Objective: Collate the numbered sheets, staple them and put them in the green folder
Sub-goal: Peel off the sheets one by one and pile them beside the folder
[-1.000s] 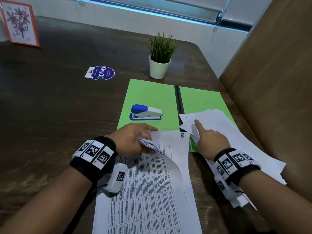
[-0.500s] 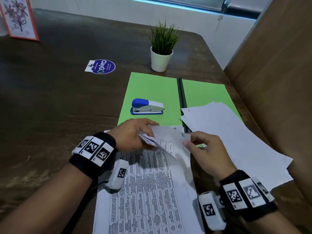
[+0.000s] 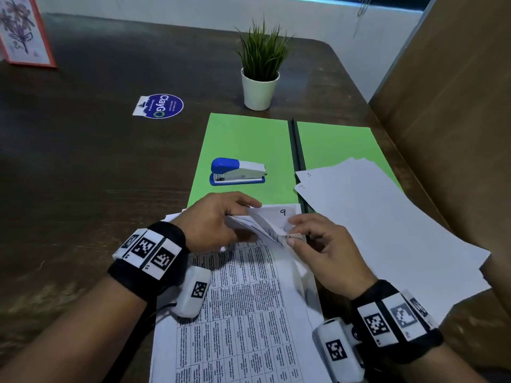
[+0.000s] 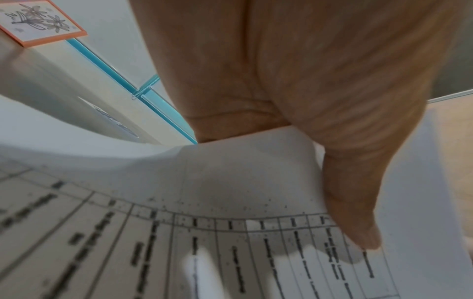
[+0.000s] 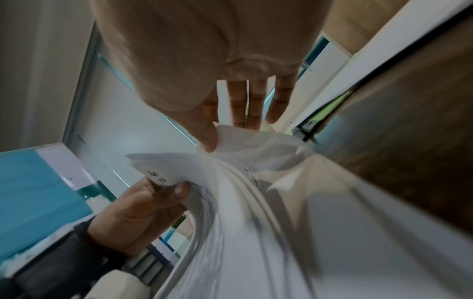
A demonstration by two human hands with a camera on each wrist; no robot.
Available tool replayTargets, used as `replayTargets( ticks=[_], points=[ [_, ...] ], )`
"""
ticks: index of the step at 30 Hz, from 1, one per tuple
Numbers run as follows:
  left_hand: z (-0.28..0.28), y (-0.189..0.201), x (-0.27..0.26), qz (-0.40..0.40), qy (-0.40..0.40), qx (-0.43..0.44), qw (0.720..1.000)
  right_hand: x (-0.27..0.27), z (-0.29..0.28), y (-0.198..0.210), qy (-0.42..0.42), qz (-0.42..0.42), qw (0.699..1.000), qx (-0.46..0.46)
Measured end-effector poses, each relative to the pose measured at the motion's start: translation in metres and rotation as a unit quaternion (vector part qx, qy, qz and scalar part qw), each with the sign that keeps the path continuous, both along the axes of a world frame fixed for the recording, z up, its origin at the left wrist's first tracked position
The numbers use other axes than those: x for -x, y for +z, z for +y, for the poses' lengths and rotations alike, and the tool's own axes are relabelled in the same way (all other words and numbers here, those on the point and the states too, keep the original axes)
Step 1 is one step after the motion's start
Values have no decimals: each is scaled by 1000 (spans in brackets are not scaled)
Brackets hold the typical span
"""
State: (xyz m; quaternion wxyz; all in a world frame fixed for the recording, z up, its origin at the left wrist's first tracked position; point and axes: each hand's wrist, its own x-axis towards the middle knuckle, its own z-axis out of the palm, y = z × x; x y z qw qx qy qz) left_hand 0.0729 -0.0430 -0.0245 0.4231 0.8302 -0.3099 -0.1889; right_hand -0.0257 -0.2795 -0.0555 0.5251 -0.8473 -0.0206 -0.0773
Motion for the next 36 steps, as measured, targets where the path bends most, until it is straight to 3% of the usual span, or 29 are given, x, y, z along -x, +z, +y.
replayTargets(
  ticks=[11, 30, 33, 36],
  points=[
    [4, -6, -4, -1, 2, 5, 1000, 3, 5, 2, 1, 28, 999, 26],
    [-2, -2, 0, 17, -13, 19, 1000, -3, 8, -11, -39, 4, 998, -56],
    [0, -6, -1, -7, -18, 4, 1000, -2, 7, -12, -40, 6, 998, -57],
    [0, -9, 0, -82, -38, -54, 994, 0, 8, -8, -22, 18, 998, -57]
  ],
)
